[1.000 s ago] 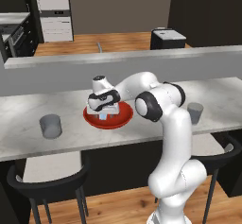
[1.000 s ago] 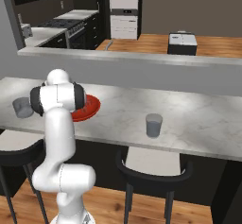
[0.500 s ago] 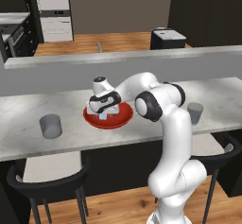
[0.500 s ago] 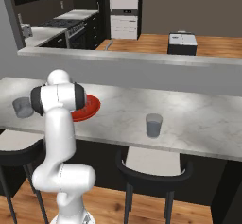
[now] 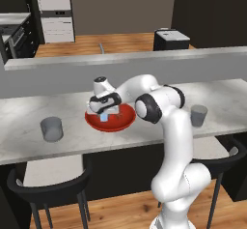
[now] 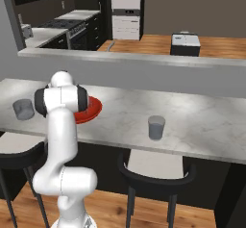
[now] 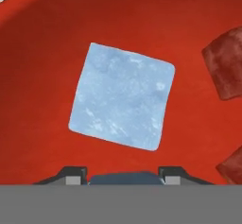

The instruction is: There are four ice cubes in the ice bowl. Place two ice cubes in each glass of water.

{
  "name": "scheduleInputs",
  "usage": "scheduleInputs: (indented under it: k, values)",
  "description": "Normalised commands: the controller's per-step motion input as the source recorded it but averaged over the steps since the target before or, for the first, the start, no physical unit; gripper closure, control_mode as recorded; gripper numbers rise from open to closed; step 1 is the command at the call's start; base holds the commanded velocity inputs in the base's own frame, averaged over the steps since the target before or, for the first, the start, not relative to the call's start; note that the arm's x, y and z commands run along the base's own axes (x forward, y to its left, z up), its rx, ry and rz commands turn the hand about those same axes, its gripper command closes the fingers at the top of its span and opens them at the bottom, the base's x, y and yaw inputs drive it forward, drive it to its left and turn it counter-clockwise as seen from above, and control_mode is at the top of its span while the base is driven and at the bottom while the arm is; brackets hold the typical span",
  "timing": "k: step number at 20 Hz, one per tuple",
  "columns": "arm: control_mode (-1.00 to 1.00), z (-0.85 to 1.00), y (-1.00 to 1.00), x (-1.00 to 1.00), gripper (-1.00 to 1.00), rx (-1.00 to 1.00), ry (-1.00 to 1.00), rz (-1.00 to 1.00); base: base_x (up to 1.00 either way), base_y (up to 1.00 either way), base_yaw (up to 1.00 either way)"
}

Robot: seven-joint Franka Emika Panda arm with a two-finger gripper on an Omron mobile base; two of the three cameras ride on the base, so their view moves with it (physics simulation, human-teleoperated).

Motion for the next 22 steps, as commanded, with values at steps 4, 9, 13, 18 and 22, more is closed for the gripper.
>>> scheduleInputs:
  k: [4,9,13,18,22]
  values:
    - [-1.0,-0.12,0.13,0.0,1.0,0.01,0.0,0.0,0.0,0.0,0.0]
    - [-1.0,0.37,0.08,-0.56,1.0,0.02,-0.04,0.0,0.0,0.0,0.0]
    - [-1.0,0.98,0.03,-1.0,1.0,0.06,-0.01,0.01,0.0,0.0,0.0]
    - [-1.0,0.83,0.38,-0.93,1.0,0.11,0.0,0.03,0.0,0.0,0.0]
    - [-1.0,0.23,0.69,-0.5,1.0,0.08,0.0,0.04,0.0,0.0,0.0]
